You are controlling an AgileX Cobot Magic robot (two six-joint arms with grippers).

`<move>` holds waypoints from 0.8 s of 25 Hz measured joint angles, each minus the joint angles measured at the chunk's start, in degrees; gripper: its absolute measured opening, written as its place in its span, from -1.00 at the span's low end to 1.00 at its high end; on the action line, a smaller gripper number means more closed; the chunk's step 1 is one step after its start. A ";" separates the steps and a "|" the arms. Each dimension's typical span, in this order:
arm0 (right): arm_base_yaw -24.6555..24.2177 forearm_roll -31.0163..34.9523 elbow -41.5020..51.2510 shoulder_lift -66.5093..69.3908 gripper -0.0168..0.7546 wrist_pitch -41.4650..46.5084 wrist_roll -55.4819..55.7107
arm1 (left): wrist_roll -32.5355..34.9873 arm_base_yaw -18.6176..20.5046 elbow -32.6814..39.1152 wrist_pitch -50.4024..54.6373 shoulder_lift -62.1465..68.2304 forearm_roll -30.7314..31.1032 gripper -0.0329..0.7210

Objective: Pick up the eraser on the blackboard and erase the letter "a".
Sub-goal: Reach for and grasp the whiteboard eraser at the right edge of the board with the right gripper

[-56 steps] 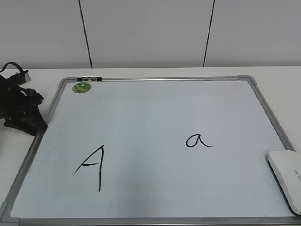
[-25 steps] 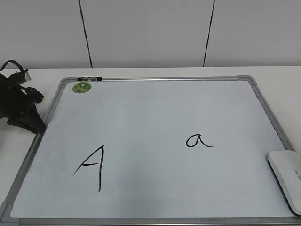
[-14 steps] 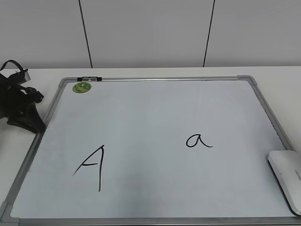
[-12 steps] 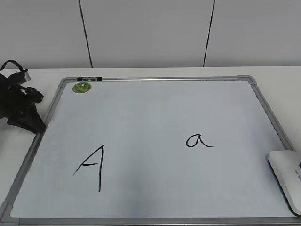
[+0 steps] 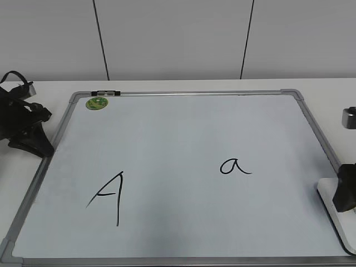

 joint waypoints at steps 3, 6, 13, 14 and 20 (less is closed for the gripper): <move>0.00 -0.12 0.00 3.15 0.75 -1.74 -0.12 | 0.00 0.00 0.00 0.00 0.00 0.00 -0.82; 0.00 -0.23 -0.10 6.03 0.74 -3.98 -0.12 | 0.00 0.00 0.00 0.00 0.00 -0.16 -0.82; 0.00 -0.23 -0.22 10.27 0.68 -6.04 -0.12 | 0.00 0.00 0.00 0.00 0.00 -0.14 -0.82; 0.00 -0.23 -0.22 10.52 0.67 -6.34 -0.12 | 0.00 0.00 0.00 0.00 0.00 -0.14 -0.82; 0.00 -0.23 -0.32 10.73 0.44 -7.46 -0.12 | 0.00 0.00 0.00 0.02 0.00 -0.14 -0.82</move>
